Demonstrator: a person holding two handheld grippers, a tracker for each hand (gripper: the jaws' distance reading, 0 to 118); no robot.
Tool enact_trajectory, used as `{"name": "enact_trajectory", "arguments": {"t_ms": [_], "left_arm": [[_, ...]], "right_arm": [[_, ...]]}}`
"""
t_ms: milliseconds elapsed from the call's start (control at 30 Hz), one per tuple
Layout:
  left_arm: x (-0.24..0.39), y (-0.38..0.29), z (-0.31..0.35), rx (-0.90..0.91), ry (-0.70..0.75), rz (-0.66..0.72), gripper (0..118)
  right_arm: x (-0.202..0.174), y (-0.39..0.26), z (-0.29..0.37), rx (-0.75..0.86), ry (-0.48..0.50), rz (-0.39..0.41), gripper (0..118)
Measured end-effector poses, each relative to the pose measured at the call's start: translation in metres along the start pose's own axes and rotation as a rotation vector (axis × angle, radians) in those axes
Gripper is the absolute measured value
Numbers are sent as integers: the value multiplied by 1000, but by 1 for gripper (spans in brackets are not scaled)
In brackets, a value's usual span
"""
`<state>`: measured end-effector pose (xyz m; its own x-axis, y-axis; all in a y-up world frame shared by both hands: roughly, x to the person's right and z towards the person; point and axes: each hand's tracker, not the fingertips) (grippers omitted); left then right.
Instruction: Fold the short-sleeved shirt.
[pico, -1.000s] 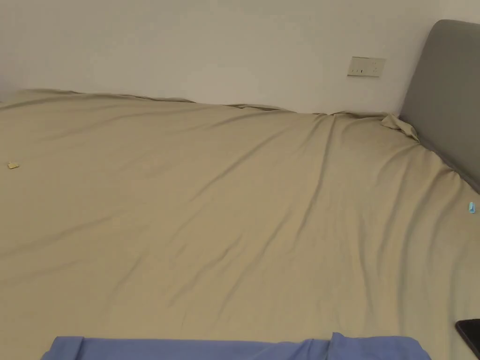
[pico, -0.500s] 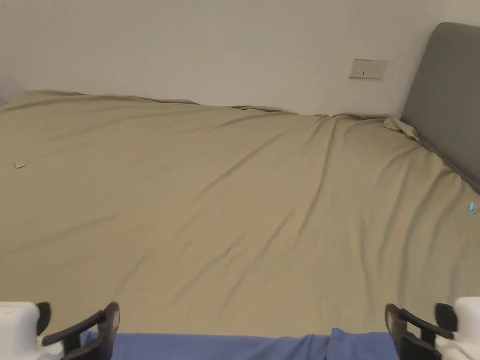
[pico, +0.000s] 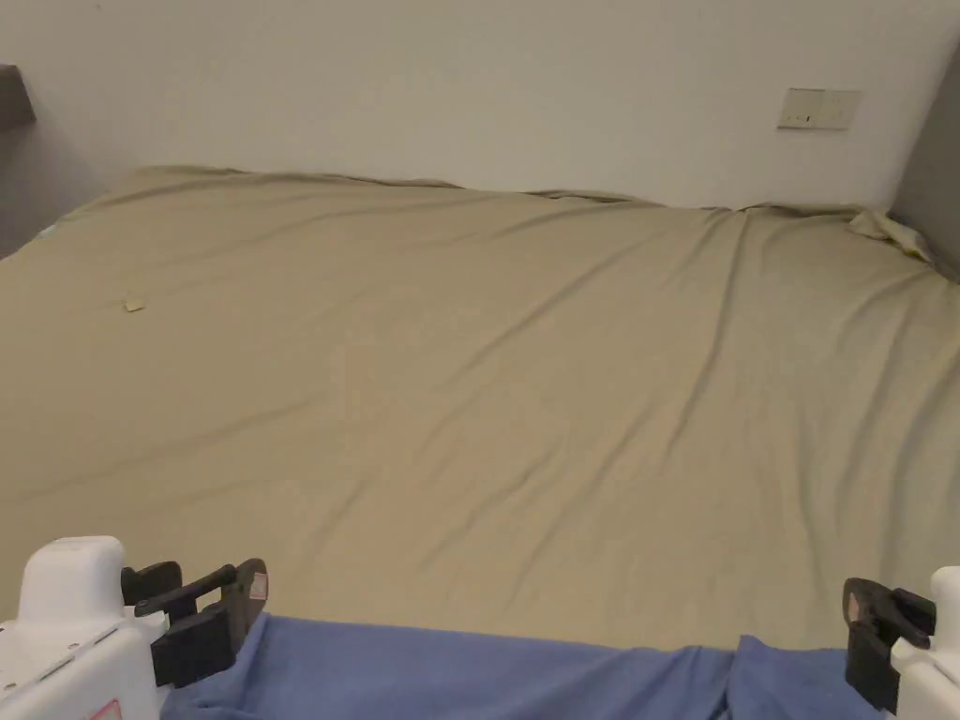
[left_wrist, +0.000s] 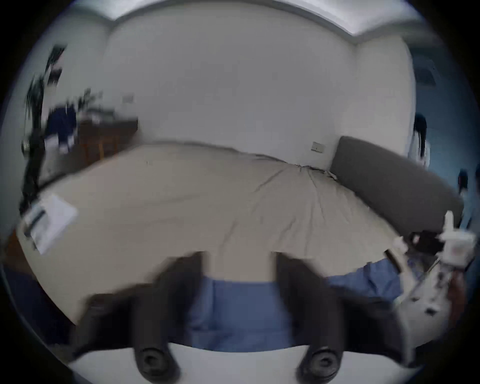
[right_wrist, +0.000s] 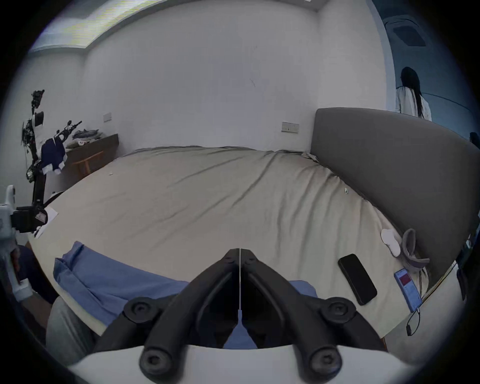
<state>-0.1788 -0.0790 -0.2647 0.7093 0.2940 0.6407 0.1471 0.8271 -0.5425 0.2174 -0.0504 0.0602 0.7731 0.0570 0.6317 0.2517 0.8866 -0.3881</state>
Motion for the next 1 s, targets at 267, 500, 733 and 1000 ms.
{"name": "enact_trajectory", "arguments": {"t_ms": [267,500,733,1000], "left_arm": [[-87,-62,-18,-253,-158,460,112],[-78,-93,-56,-228,-179,588,102],[-71,-97,-61,-168,-63,835,8],[52,-21,-22,-25,-247,282,8]], "right_arm": [[-1,-2,2,-30,42,-8,3],[-4,-2,4,-44,82,-12,3],[-3,-4,5,-66,102,-27,3],[18,5,23,-34,74,-37,3]]}}
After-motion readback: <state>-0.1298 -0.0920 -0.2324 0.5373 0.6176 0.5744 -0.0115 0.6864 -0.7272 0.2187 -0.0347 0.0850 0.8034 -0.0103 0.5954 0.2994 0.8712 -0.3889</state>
